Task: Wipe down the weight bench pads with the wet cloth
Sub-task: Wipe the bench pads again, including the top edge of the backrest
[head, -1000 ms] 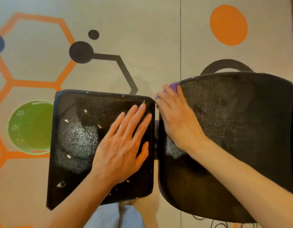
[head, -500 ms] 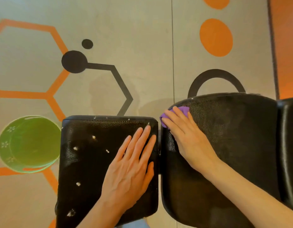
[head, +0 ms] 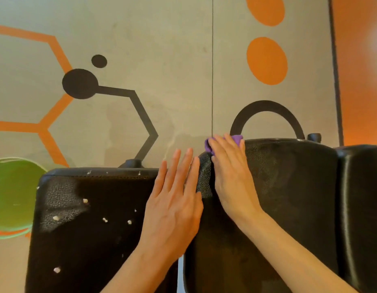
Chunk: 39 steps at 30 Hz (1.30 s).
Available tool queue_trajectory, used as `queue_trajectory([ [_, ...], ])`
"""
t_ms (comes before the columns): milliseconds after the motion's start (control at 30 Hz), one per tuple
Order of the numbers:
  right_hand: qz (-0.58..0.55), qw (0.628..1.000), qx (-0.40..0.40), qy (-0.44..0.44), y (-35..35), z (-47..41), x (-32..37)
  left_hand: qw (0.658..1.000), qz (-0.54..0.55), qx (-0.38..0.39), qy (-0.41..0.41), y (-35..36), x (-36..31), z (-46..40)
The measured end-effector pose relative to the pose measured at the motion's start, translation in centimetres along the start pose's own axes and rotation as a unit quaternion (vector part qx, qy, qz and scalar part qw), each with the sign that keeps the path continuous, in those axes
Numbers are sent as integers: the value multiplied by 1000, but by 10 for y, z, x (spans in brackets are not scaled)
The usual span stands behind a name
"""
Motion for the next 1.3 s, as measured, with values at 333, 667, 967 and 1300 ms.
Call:
queue_trajectory([
  [333, -12, 999, -9, -40, -5, 6, 1, 997, -55, 43, -12, 17, -1, -25],
  [667, 20, 1000, 8, -9, -10, -7, -6, 998, -30, 59, -20, 19, 0, -28],
  [967, 15, 999, 4, 35, -33, -19, -34, 997, -13, 64, -29, 17, 2, -28],
  [1300, -10, 999, -3, 32, -37, -15, -44, 996, 35, 65, -56, 7, -8, -38],
])
Point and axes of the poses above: each hand's wrist, its own z-axis away from the middle knuckle, its own y-axis out of the palm, x = y × z, the point moved 3 cm from there along -z, towards the middle knuckle, and after that the axes turned 3 degrees about x, right-handed, at the moved point
